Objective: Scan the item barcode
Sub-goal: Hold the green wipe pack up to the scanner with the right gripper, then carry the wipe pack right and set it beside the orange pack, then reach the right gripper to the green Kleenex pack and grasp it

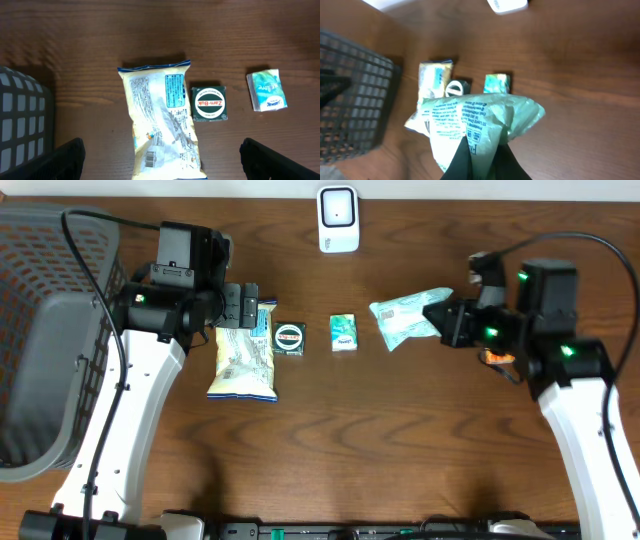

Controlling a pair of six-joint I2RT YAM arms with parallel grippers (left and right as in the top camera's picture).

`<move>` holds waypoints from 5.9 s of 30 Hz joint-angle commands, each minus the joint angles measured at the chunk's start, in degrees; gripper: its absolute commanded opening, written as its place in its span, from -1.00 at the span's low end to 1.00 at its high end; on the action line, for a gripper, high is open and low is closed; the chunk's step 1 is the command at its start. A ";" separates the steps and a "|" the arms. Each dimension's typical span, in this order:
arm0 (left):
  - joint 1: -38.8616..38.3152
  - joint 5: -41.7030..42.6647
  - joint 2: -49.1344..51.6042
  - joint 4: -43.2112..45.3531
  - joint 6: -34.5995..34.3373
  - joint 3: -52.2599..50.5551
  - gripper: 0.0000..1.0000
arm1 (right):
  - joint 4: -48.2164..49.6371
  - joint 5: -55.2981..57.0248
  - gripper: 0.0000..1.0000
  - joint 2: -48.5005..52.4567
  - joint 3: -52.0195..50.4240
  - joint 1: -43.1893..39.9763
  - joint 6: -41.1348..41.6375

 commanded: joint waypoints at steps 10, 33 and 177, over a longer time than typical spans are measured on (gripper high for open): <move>0.26 -0.33 0.00 -0.11 0.98 0.50 0.95 | -6.21 36.06 -0.98 29.83 40.24 13.44 -6.10; 0.26 -0.33 0.00 -0.11 0.98 0.50 0.95 | 51.74 64.37 -0.98 61.42 45.81 23.47 -76.48; 0.26 -0.33 0.00 -0.11 0.98 0.50 0.96 | -14.67 16.87 -0.59 42.56 23.93 18.80 -3.39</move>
